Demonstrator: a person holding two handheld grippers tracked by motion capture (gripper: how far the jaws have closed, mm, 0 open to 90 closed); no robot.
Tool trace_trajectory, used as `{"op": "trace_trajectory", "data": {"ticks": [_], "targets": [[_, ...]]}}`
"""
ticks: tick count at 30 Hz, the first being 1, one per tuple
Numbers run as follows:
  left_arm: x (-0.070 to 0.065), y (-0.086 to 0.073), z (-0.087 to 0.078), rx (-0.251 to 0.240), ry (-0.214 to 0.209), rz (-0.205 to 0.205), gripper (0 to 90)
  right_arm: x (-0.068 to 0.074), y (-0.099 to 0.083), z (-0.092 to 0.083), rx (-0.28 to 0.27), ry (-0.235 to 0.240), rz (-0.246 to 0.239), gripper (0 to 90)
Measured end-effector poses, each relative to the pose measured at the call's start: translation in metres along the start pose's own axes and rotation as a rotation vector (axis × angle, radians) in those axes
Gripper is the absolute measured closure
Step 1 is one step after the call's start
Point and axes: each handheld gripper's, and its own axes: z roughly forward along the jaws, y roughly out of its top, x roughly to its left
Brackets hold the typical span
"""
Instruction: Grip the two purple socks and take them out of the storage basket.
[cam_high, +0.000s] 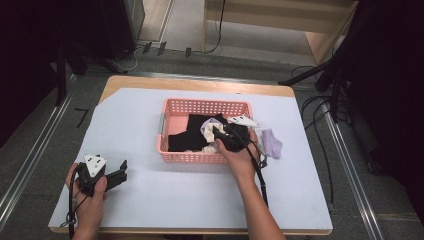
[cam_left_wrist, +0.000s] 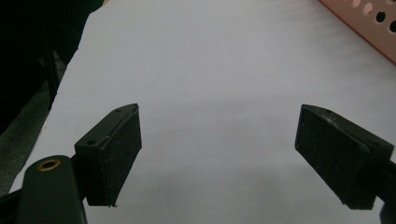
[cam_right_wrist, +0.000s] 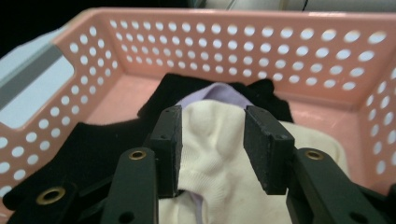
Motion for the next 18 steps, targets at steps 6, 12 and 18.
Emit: {"op": "trace_trajectory", "data": {"ticks": [6,12,18], "targets": [[-0.001,0.0,0.0,0.002,0.001,0.0,15.5,0.005,-0.003,0.01,0.081,-0.012,-0.014,59.0],[-0.001,0.0,0.0,0.007,0.007,0.004,15.5,0.009,-0.005,0.021,0.18,-0.052,-0.039,57.8],[-0.001,0.0,0.0,0.008,0.004,0.008,15.5,0.01,-0.002,0.027,0.273,-0.071,-0.019,52.1]]}}
